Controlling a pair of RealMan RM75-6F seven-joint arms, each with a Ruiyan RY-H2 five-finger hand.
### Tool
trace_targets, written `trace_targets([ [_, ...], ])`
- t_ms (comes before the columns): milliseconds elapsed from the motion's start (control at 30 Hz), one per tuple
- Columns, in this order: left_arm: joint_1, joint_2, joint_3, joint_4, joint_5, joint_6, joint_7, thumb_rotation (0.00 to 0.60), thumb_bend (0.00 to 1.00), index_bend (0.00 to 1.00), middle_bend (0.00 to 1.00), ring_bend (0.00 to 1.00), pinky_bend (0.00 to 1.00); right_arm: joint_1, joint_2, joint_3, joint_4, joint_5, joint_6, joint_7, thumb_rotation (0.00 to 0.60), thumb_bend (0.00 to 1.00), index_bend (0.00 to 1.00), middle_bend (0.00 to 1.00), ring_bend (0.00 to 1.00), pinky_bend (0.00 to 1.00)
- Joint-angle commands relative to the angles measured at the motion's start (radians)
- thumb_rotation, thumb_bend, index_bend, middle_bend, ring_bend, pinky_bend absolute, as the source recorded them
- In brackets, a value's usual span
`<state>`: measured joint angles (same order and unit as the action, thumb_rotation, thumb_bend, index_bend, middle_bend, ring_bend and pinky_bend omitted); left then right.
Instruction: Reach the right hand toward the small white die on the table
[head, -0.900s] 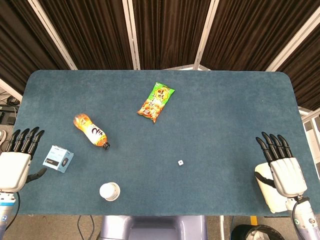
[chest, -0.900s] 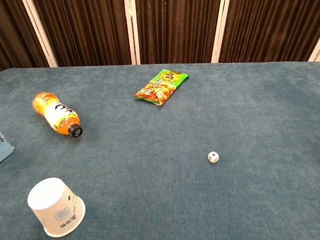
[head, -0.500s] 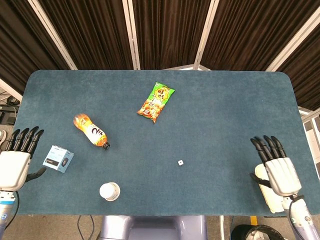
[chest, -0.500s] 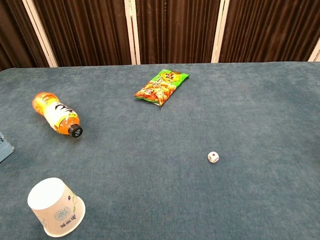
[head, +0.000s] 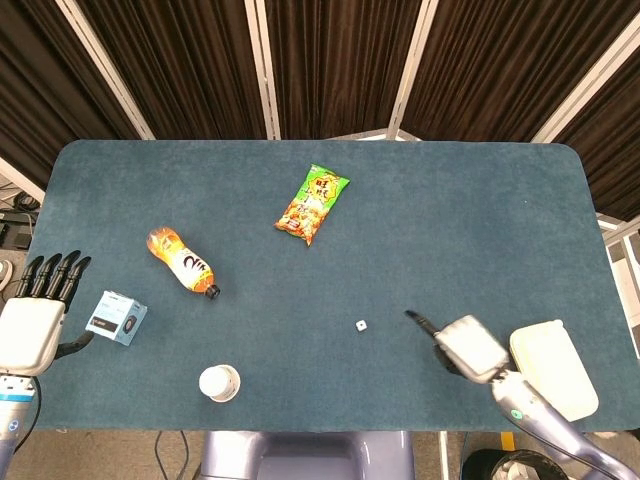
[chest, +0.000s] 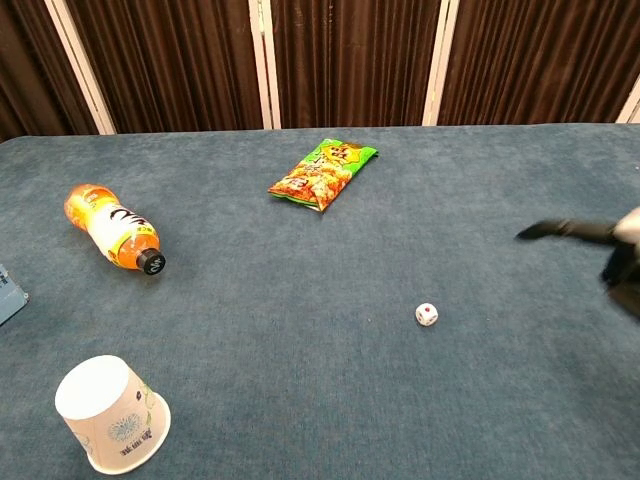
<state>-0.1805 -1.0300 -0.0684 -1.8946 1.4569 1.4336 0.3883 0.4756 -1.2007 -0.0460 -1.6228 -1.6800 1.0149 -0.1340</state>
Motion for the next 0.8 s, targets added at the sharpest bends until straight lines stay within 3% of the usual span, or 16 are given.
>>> trace_targets([
  [33, -0.002, -0.002, -0.002, 0.003, -0.007, -0.004, 0.003, 0.600, 0.00, 0.00, 0.00, 0.00, 0.00, 0.060, -0.064, 0.008, 0.015, 0.034, -0.091, -0.076, 0.600, 0.66, 0.00, 0.80, 0.72, 1.00],
  [433, -0.010, -0.013, -0.005, 0.008, -0.033, -0.018, 0.029, 0.600, 0.00, 0.00, 0.00, 0.00, 0.00, 0.116, -0.182, 0.040, 0.087, 0.120, -0.195, -0.196, 0.600, 0.66, 0.00, 0.80, 0.72, 1.00],
  [800, -0.015, -0.019, -0.005, 0.013, -0.041, -0.022, 0.038, 0.600, 0.00, 0.00, 0.00, 0.00, 0.00, 0.123, -0.225, 0.034, 0.117, 0.155, -0.186, -0.231, 0.600, 0.66, 0.00, 0.80, 0.72, 1.00],
])
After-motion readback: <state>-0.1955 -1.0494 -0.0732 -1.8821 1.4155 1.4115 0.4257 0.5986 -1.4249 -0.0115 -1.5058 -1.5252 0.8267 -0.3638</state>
